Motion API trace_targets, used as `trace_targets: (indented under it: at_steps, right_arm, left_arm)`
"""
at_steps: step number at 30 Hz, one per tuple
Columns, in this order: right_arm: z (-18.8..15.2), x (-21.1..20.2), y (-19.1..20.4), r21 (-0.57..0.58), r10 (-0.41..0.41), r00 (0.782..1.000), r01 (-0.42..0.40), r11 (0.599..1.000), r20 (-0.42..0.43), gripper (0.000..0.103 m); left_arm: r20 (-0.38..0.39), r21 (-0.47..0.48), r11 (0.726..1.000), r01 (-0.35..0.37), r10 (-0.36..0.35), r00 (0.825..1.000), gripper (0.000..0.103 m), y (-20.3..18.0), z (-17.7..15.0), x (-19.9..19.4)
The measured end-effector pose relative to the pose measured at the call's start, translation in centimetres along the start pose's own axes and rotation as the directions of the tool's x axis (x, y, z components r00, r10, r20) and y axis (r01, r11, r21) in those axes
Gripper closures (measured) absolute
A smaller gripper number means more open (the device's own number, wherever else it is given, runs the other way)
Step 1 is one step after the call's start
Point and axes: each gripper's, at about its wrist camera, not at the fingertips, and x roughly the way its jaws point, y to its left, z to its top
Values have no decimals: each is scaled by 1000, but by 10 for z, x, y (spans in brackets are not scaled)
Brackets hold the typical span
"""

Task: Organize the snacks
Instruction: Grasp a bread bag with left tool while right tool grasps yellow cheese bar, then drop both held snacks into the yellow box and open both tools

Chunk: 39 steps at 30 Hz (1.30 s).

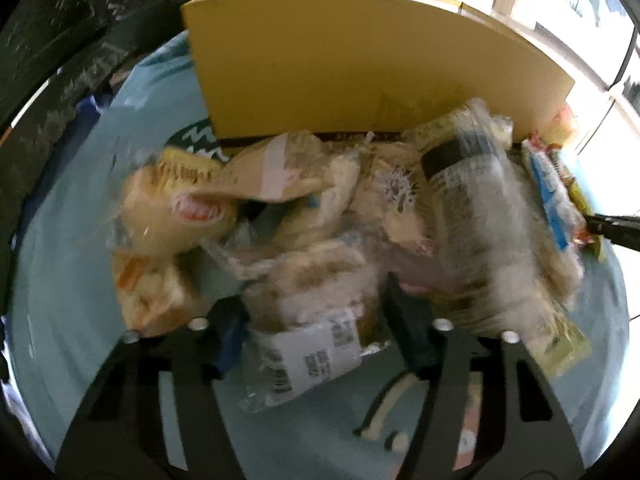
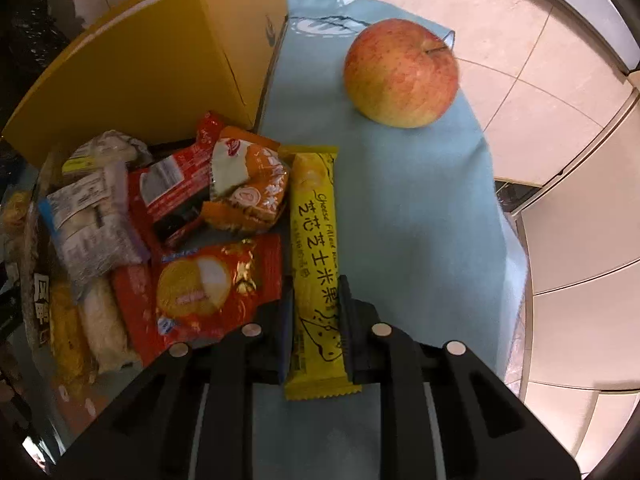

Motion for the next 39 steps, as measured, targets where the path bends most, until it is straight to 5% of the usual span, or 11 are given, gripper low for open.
trace_targets:
  at_steps: [8, 20, 26, 35, 37, 38, 39]
  right_arm:
    - [-17, -42, -1, 33, 109, 990, -113, 993, 87, 83]
    - [-4, -132, 36, -35, 228, 945, -226, 973, 235, 83]
    - [34, -175, 63, -102, 266, 915, -247, 964, 304, 83]
    - [142, -195, 92, -135, 272, 890, -239, 962, 366, 83]
    - [168, -190, 96, -129, 269, 889, -237, 963, 370, 82]
    - [178, -188, 99, -123, 246, 893, -215, 969, 377, 72]
    - [185, -184, 102, -115, 215, 904, -185, 976, 369, 48]
  left_arm:
    - [68, -35, 997, 65, -63, 996, 54, 12, -11, -44]
    - [206, 10, 998, 63, -64, 976, 54, -9, 9, -118]
    - [291, 27, 998, 57, -62, 955, 53, -25, 54, -151]
    - [378, 26, 999, 45, -51, 924, 52, -46, 178, -165]
    - [379, 19, 1000, 12, -18, 925, 35, -49, 207, -156]
    - [377, 1, 1000, -11, 10, 926, 12, -48, 224, -149]
    - [380, -18, 999, -36, 40, 924, 4, -45, 232, -145]
